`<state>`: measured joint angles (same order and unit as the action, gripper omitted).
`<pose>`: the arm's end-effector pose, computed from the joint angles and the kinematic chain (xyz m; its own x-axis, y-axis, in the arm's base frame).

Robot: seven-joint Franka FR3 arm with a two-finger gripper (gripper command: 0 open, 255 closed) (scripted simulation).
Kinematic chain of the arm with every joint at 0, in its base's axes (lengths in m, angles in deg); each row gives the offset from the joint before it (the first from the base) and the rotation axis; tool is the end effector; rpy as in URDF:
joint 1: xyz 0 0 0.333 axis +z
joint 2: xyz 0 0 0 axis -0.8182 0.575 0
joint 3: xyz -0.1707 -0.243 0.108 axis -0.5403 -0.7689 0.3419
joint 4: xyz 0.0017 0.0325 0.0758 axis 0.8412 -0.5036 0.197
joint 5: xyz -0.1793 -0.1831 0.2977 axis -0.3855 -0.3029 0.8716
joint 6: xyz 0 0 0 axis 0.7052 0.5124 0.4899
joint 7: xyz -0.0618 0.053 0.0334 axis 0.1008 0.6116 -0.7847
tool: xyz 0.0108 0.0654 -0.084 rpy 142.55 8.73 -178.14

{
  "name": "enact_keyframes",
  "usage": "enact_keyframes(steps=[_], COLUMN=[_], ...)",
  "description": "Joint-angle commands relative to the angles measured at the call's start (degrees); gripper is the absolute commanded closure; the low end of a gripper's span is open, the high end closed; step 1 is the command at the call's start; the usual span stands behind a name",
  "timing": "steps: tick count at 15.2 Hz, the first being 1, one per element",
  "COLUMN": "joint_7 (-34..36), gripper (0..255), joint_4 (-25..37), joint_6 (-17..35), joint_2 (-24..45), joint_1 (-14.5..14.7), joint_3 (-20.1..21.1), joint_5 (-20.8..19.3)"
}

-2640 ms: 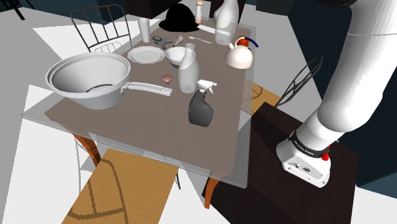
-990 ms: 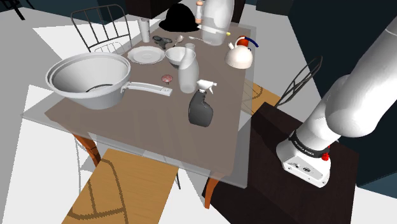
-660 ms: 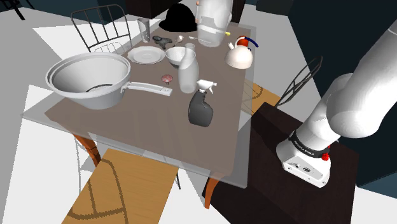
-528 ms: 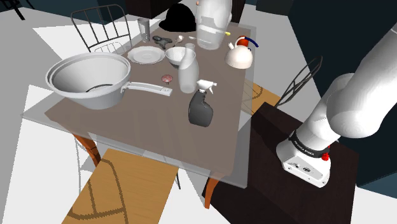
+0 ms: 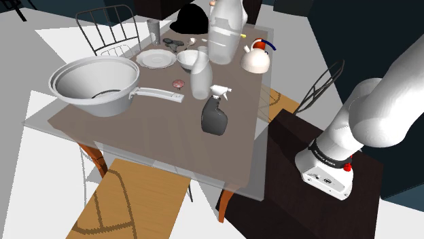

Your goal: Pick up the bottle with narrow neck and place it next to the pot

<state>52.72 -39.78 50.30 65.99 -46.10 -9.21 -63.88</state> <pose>0.4902 0.1040 0.7024 0.9801 0.1913 -0.0531 0.1913 -0.9815 -0.0049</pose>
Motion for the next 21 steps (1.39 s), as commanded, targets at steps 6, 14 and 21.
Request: enact_keyframes(steps=[6,14,21], joint_7=[-0.2,-0.3,-0.4], gripper=[255,255,255], joint_4=[-9.1,-17.6,-24.2], joint_6=[6.3,12.9,18.4], joint_2=[-2.8,-4.8,-5.8], joint_1=[-0.1,-0.1,0.0], joint_3=[-0.1,-0.1,-0.1], joint_5=[0.1,0.2,0.2])
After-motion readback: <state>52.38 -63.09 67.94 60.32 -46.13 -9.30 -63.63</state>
